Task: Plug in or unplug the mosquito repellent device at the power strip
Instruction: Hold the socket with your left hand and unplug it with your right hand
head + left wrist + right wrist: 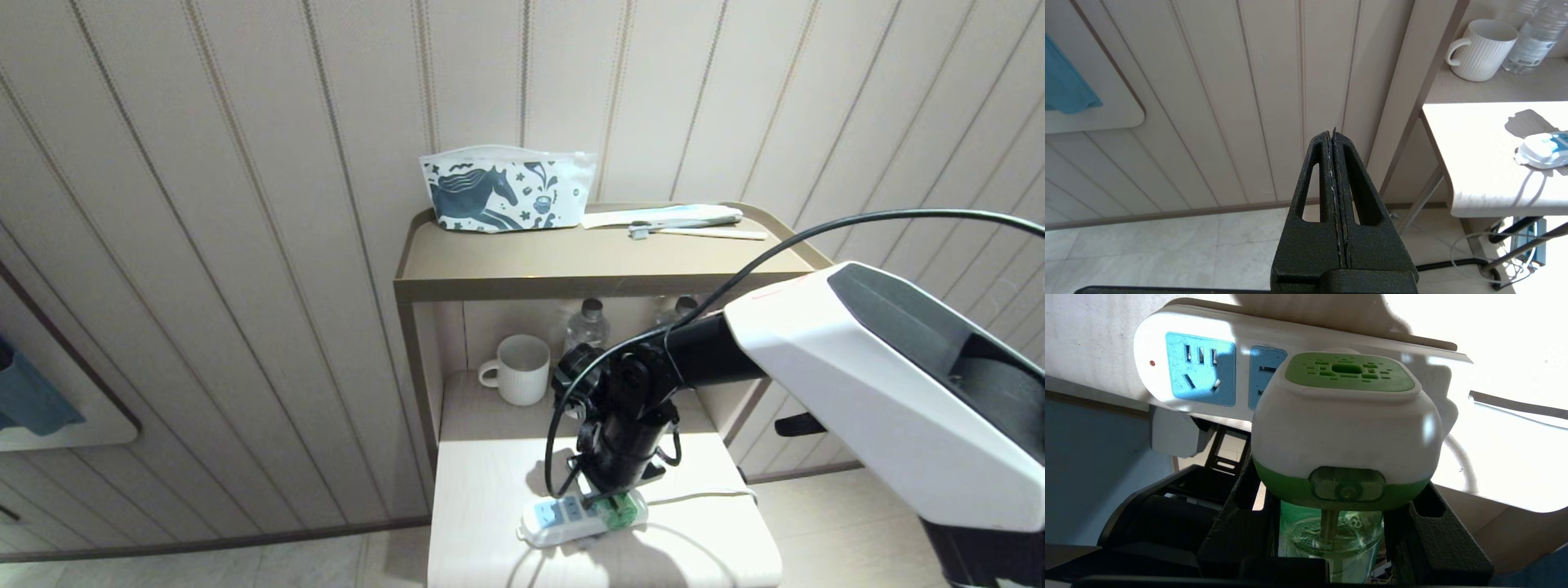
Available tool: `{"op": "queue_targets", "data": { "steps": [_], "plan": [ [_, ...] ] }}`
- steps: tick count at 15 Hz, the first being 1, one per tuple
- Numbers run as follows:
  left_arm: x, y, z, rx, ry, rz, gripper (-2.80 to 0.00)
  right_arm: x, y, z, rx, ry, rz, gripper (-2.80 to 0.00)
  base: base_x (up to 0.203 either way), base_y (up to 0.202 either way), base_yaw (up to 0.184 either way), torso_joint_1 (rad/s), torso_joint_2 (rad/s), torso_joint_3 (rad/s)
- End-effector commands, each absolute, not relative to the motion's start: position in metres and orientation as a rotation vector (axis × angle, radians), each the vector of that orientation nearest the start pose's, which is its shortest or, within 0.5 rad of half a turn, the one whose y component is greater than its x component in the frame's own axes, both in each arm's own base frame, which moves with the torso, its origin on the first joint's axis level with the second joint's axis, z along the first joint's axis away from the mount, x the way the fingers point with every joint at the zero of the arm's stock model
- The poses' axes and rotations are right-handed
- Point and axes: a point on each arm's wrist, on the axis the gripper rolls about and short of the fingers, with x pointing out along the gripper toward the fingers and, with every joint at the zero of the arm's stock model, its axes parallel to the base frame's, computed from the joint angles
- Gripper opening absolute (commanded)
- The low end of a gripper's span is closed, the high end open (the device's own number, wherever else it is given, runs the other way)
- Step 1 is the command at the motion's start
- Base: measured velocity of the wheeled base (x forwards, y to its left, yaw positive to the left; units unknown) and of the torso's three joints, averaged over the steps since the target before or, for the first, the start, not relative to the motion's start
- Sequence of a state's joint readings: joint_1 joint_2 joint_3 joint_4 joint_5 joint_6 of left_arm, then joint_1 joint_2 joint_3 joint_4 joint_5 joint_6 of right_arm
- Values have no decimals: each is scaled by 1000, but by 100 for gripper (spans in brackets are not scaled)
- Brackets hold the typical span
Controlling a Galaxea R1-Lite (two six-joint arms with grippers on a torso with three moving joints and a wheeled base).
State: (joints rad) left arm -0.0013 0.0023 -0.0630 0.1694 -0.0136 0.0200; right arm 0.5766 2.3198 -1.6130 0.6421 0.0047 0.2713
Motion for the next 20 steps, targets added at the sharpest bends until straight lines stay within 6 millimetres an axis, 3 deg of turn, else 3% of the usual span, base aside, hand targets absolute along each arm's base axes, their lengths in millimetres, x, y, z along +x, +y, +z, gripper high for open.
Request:
{"op": "queue_targets", "data": {
  "steps": [1,7,20],
  "plan": [
    [-28,0,75,19,110,-16,-280,346,223,59,-158,1365,298,-280,0,0,0,0,0,0],
    [-28,0,75,19,110,-16,-280,347,222,40,-172,1407,283,-280,0,0,0,0,0,0],
    [-29,0,78,35,94,3,-280,347,221,43,-169,1400,282,-280,0,0,0,0,0,0]
  ]
}}
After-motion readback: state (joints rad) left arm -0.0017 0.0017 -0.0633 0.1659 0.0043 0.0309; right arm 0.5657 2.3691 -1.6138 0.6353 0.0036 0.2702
